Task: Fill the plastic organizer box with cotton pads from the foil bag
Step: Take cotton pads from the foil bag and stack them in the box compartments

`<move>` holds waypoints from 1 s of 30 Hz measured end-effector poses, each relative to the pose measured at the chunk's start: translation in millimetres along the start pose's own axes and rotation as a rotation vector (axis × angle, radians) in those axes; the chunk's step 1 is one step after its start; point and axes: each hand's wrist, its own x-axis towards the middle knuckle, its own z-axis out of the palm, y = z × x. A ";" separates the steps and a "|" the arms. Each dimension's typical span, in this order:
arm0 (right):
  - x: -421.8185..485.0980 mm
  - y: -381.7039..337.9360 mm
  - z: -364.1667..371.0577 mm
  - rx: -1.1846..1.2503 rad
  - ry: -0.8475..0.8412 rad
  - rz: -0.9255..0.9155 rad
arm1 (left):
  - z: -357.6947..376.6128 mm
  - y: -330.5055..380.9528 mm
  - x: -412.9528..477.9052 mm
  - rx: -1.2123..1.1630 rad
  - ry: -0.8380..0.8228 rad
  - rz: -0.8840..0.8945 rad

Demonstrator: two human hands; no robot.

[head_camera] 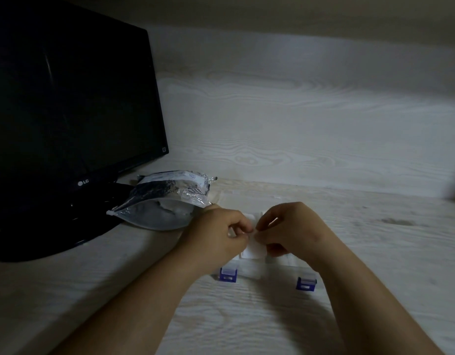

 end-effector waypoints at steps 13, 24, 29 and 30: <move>0.1 -3.0 9.0 -0.184 -0.109 0.080 | -1.4 5.6 -2.3 0.248 -0.059 0.092; -1.1 0.9 9.6 -0.355 -0.099 0.038 | -5.2 7.7 -1.0 0.309 -0.152 -0.087; -3.4 0.8 7.0 -0.387 -0.140 0.001 | -6.9 5.5 -1.7 0.324 -0.161 -0.063; -3.5 0.7 6.3 -0.395 -0.146 -0.008 | -6.4 3.9 -1.6 0.299 -0.158 -0.061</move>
